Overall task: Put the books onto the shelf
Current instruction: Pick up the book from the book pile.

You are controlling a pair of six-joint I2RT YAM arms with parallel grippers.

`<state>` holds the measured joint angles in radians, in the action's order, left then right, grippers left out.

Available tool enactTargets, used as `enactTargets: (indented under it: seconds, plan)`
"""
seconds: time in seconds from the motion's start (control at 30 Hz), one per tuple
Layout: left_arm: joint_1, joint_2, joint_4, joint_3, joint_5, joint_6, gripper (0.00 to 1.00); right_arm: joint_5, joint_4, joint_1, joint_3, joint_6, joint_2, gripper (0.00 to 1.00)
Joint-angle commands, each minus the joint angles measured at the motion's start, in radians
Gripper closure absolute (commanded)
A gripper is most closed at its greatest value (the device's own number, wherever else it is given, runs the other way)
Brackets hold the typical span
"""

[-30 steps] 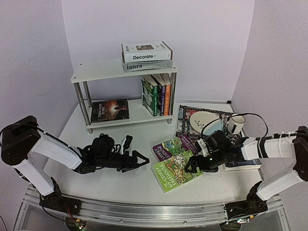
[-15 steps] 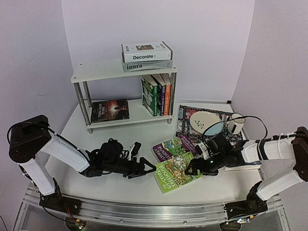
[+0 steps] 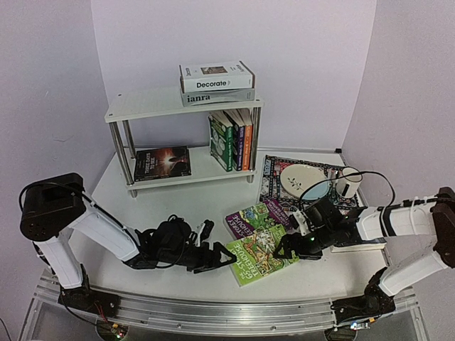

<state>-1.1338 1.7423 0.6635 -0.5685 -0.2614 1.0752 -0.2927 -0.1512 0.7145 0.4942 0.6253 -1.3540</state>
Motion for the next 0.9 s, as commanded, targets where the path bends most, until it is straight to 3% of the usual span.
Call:
enactTargets:
  seconds: [0.0,0.5,0.63,0.87]
  plan:
    - [-0.004,0.042,0.057,-0.056,0.022,0.011,0.12,-0.022,-0.002,0.016,-0.016,0.01,-0.012,0.1]
    - [0.009,0.109,0.095,-0.113,0.035,-0.036,0.36,-0.015,-0.019,0.043,-0.018,0.028,-0.013,0.1]
    - [0.031,0.063,0.095,-0.094,0.038,-0.057,0.48,-0.008,-0.001,0.043,-0.01,0.017,-0.003,0.11]
    - [0.069,0.003,0.094,-0.049,0.018,-0.086,0.82,0.023,0.054,0.043,0.019,-0.014,0.049,0.09]
